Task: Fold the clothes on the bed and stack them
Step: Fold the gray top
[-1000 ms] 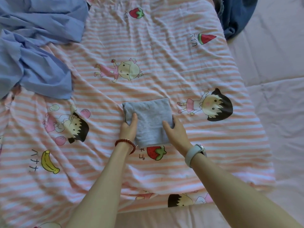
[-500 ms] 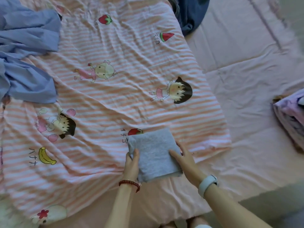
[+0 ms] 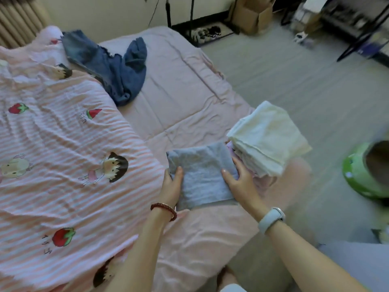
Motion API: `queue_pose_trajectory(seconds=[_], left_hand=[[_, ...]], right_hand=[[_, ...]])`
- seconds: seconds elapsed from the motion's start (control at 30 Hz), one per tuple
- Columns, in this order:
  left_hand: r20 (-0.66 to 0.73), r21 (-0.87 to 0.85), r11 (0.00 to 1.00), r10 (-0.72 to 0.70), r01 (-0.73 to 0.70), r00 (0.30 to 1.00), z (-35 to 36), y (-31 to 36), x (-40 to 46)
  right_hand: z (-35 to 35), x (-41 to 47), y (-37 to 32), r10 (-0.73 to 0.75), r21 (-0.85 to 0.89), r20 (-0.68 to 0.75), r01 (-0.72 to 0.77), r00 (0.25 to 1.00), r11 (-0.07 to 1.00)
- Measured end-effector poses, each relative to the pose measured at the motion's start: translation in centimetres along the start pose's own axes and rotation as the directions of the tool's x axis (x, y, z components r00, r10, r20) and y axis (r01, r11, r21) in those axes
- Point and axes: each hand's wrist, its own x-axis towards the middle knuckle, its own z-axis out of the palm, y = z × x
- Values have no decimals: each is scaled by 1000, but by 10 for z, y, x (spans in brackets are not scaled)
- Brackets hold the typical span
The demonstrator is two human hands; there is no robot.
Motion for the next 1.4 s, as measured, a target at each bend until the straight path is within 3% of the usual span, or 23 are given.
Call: queue_pose_trajectory(seconds=[0.2,0.4,0.47,0.53,0.6,0.63,0.7,0.73,0.77,0.9,0.97,1.07,1.13,1.3,1.4], left_hand=[[40,-78,997,12,-9,999,174,13,39],[114,-152,964,-202,218,973,277,-17,82],[114,-54,967,-241,249,964,290,-27,95],[-39,267,952,-142,148,989,294,-41,107],[-267,580,813,122,58,956,295,-52,108],[-285,708,706,324,-30,902,294,-55,105],[-57,884,394,623,-250,780,299,-59,98],[83,914,247,663,-322,744,302,-62,99],[177,931,140,636,-338,751,303,-67,105],[237,965,34,304,-259,923,303,-73,123],[243,965,61,158,-256,957,301,-75,127],[285,952,90,102,-294,953,298,-66,126],[304,938,123,153,-323,940,291,-50,121],[183,952,122,508,-281,842,232,9,106],[20,962,219,537,-163,843,151,49,85]], right_hand=[[-157,101,0,-125,-140,-77,114,989,984],[-239,195,45,-89,-360,-46,66,995,931],[-248,213,62,-96,-431,-21,77,995,899],[-251,220,73,-122,-537,-54,74,991,841],[-250,220,87,-253,-703,-94,116,963,702],[-248,218,93,-340,-772,-68,166,938,614],[-240,214,103,-446,-839,70,295,892,457],[-235,214,109,-467,-850,153,357,871,388],[-232,214,112,-431,-846,218,390,875,363],[-229,223,125,-129,-850,277,305,952,429],[-228,223,133,-52,-859,290,284,956,426],[-227,222,130,-5,-860,291,264,957,436],[-225,218,115,-114,-854,242,267,964,446],[-179,206,51,-423,-783,233,427,876,452],[-120,189,-1,-484,-678,236,500,842,539]])
